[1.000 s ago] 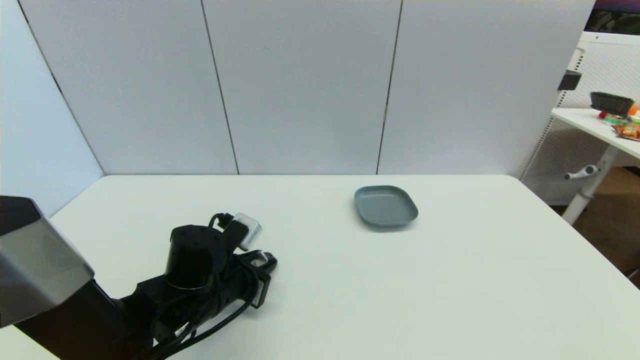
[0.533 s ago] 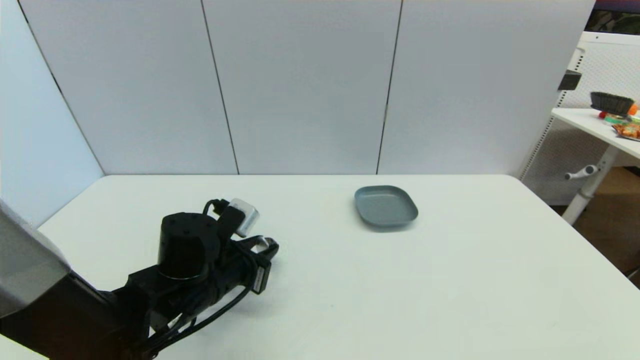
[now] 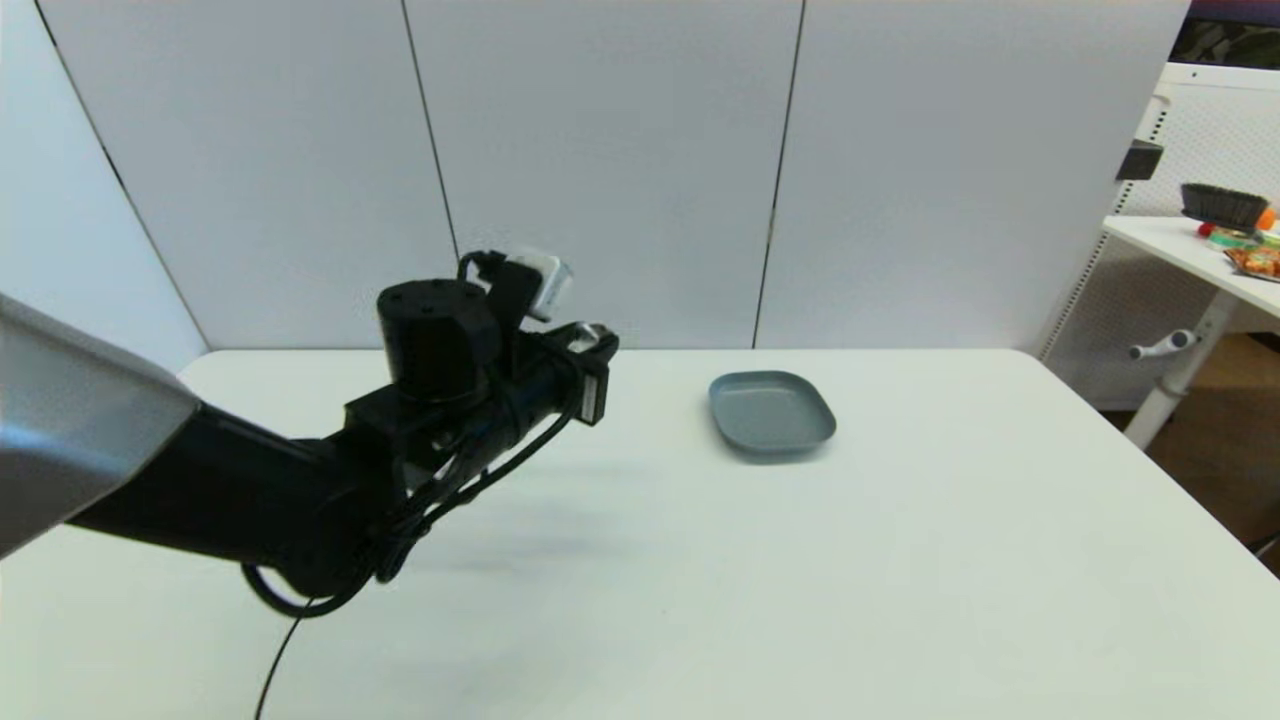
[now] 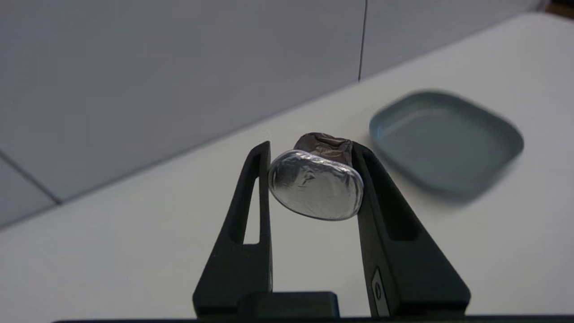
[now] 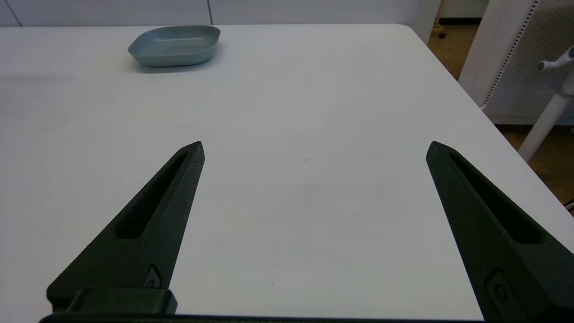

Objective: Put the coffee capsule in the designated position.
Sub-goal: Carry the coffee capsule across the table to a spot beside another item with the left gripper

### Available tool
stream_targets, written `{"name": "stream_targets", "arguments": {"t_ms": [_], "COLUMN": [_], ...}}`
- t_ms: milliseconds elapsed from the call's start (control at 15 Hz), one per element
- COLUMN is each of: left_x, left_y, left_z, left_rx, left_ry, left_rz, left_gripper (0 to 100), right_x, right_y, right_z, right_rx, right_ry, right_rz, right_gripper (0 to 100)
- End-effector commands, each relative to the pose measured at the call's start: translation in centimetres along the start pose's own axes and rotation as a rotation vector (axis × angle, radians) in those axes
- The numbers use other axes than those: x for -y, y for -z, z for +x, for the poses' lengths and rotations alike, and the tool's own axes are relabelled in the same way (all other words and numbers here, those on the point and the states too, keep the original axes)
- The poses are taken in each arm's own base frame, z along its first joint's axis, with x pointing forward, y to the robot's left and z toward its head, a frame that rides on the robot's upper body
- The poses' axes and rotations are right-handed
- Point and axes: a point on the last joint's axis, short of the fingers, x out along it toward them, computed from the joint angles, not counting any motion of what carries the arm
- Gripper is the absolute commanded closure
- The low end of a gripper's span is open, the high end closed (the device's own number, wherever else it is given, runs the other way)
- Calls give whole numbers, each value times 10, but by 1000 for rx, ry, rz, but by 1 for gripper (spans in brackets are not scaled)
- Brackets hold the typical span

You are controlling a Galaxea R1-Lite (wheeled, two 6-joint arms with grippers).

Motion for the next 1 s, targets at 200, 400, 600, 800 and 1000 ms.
{"name": "stream_targets", "arguments": {"t_ms": [200,400,600,800,1000], "left_x": [10,13,15,15,17], "left_y": [26,46,60,75,83], "left_z": [102,122,134,139,146], "left_rx": [-93,-161,-206,-235,-237], "left_ry": [9,50,64,65,65], "left_rz": [10,7,10,7,7], "left_gripper": [100,100,100,100,100], "right_x": [0,0,0,0,0], "right_y": [2,2,2,2,2], "right_z": [1,1,1,1,1], "right_rx": [-7,-7,-7,-7,-7], "right_ry": [0,0,0,0,0], "right_rz": [1,1,1,1,1], "right_gripper": [0,0,0,0,0]}}
